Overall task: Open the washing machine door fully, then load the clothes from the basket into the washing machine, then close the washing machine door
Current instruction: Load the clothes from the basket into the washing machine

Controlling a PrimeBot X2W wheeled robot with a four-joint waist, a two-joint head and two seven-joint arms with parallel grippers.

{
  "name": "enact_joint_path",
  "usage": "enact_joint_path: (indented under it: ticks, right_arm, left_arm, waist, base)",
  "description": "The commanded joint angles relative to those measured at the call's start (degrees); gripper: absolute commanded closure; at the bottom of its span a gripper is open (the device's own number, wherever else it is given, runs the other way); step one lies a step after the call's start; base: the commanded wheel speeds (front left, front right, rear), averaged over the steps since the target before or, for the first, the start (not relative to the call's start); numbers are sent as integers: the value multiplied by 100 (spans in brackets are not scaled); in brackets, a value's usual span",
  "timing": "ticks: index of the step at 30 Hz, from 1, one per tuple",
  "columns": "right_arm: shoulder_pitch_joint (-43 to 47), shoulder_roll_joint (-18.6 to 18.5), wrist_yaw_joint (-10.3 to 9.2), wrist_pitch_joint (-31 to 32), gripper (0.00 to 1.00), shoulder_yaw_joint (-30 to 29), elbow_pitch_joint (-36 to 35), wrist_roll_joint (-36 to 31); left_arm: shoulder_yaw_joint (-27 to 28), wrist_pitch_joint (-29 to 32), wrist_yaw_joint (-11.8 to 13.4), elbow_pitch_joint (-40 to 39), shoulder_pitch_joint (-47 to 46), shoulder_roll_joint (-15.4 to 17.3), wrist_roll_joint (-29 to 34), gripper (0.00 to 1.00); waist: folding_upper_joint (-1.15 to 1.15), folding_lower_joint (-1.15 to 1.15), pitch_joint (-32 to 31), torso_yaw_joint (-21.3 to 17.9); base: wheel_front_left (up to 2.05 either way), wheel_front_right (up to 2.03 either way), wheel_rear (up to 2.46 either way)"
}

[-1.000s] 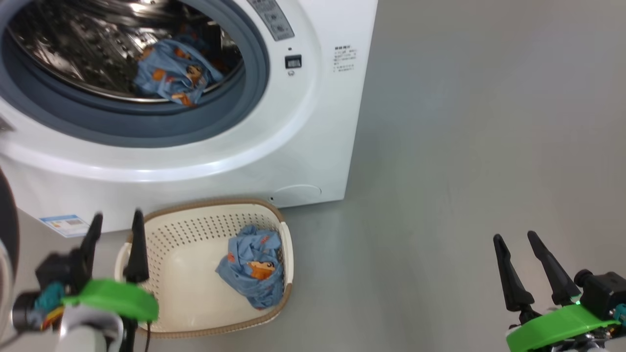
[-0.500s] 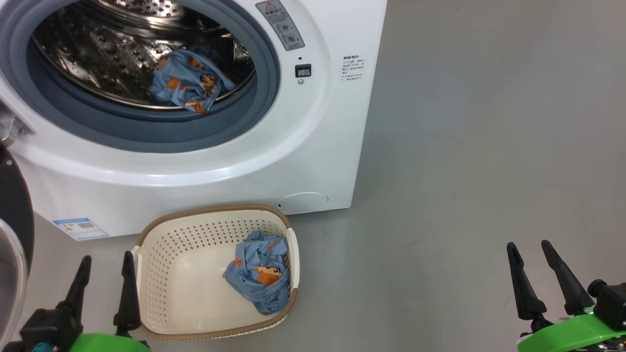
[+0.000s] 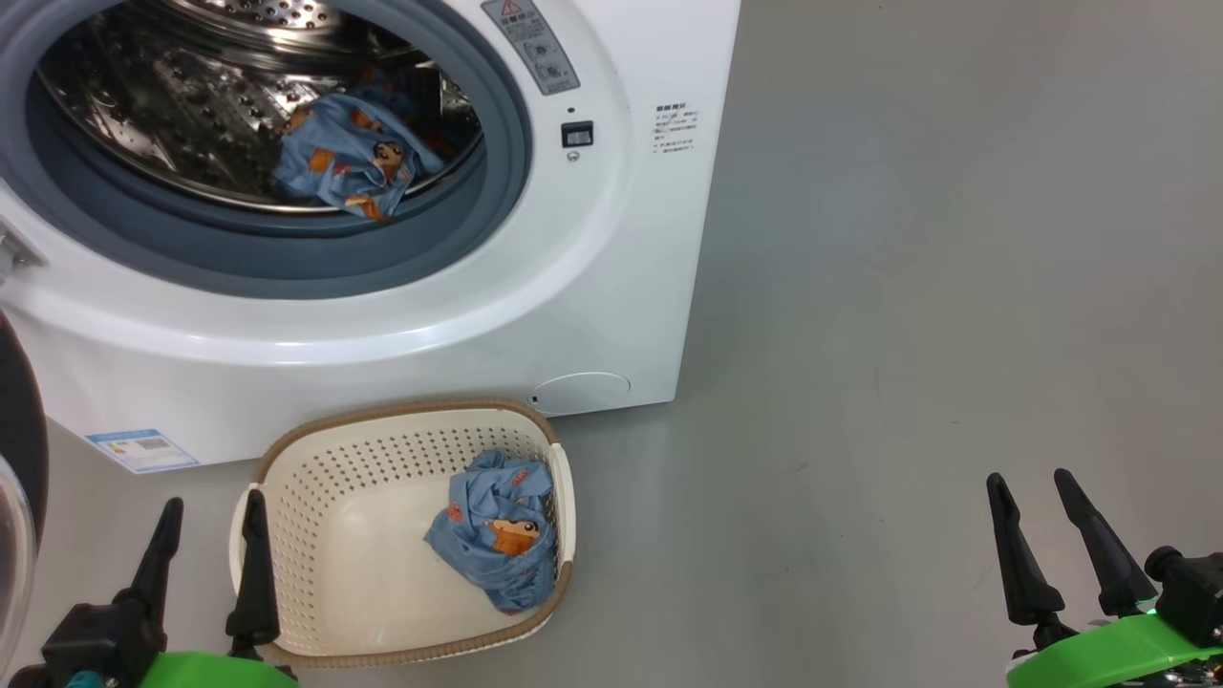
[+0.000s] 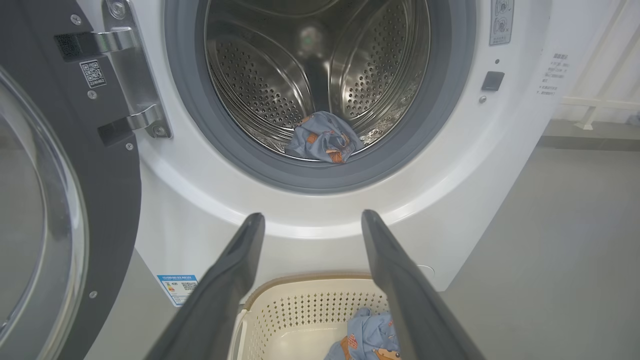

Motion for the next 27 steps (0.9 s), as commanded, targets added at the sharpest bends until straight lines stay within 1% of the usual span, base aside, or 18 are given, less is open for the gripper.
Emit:
enact_joint_path:
  ticks: [1, 9, 14, 19, 20, 27]
  right_arm:
    - [-37, -67, 16, -69, 0, 136, -148, -37]
    - [-105, 1, 16, -69, 0, 166, -171, -43]
    - [-217, 68, 16, -69, 0, 167, -238, -38]
    - [-450, 126, 16, -69, 0, 214, -295, -45]
    - [-607, 142, 16, -69, 0, 211, -320, -32]
    - [-1160, 257, 16, -69, 0, 285, -388, -31]
  left_arm:
    - [173, -36, 12, -147, -4, 65, 12, 0]
    - [-32, -36, 9, 222, -45, 60, -104, 0]
    - [-303, -36, -6, 807, -327, 59, -222, 0]
    - [-521, -36, -35, 1544, -934, 60, -136, 0]
    - [-598, -36, -45, 1894, -1264, 94, -88, 0]
    - [-962, -36, -63, 3051, -2499, 299, -58, 0]
  waist:
    - [0, 0, 11, -19]
    - [0, 0, 131, -88]
    - [0, 0, 409, -123]
    - [0, 0, 927, -210]
    - [0, 0, 1188, -246]
    - [0, 0, 2033, -404]
  base:
    - [0, 0, 0]
    - [0, 0, 0]
    - [0, 0, 0]
    - [0, 0, 0]
    - [0, 0, 0]
    - [0, 0, 0]
